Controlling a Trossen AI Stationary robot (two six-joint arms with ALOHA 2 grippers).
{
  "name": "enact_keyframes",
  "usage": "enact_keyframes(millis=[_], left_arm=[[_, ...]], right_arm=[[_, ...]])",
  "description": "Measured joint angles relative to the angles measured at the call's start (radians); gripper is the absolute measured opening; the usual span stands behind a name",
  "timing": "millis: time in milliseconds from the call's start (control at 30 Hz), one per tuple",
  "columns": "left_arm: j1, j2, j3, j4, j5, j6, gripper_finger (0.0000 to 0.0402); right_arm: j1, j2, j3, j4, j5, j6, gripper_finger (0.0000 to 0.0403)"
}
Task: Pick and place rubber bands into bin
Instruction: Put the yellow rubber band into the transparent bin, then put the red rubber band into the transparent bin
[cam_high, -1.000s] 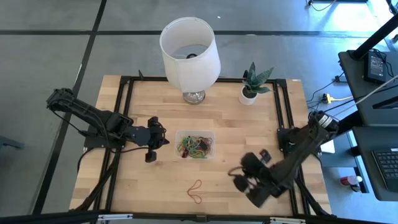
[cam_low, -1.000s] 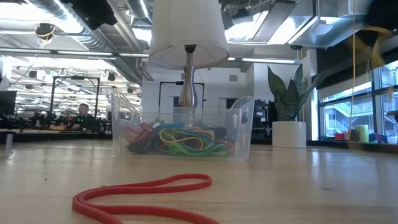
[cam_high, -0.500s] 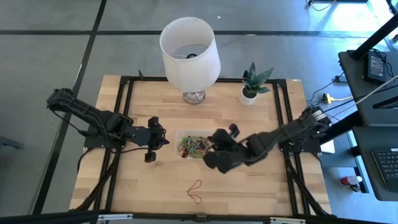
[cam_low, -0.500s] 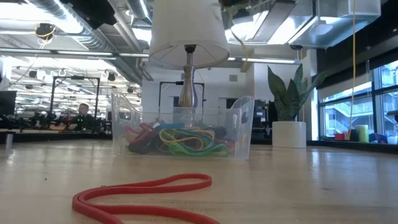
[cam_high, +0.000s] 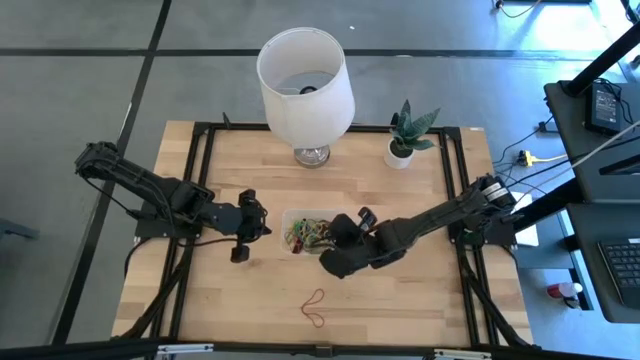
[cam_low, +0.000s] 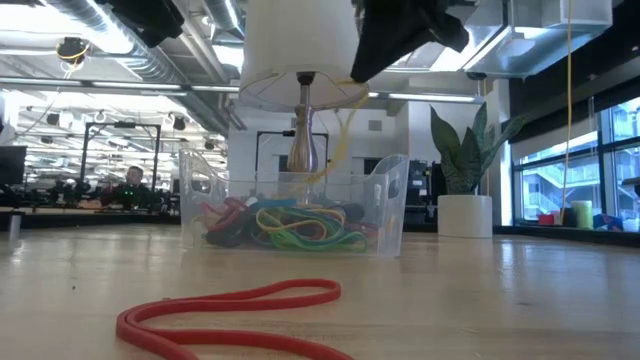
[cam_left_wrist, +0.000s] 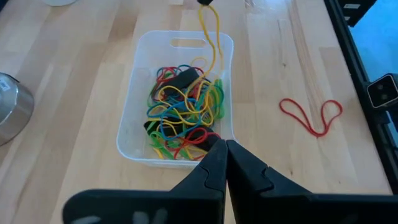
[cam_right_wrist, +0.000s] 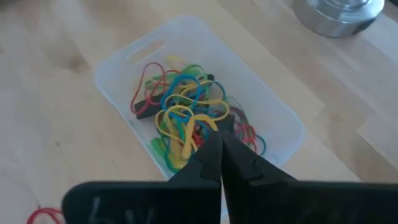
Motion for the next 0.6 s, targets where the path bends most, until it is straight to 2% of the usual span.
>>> enact_keyframes(millis=[300,433,600], left_arm=[[0.000,0.000,0.000,0.001,0.000,0.000,0.0002],[0.000,0.000,0.000,0.002,0.000,0.000,0.0005],[0.000,0.000,0.000,0.002,0.000,-0.008,0.0002]], right_arm=[[-0.053,0.042,0.001,0.059,0.001,-0.010,0.0006],[-0.074,0.079,0.001,0.050,-0.031,0.060,0.0032],[-0.080,0.095,0.000,0.035,-0.079,0.060,0.0076]])
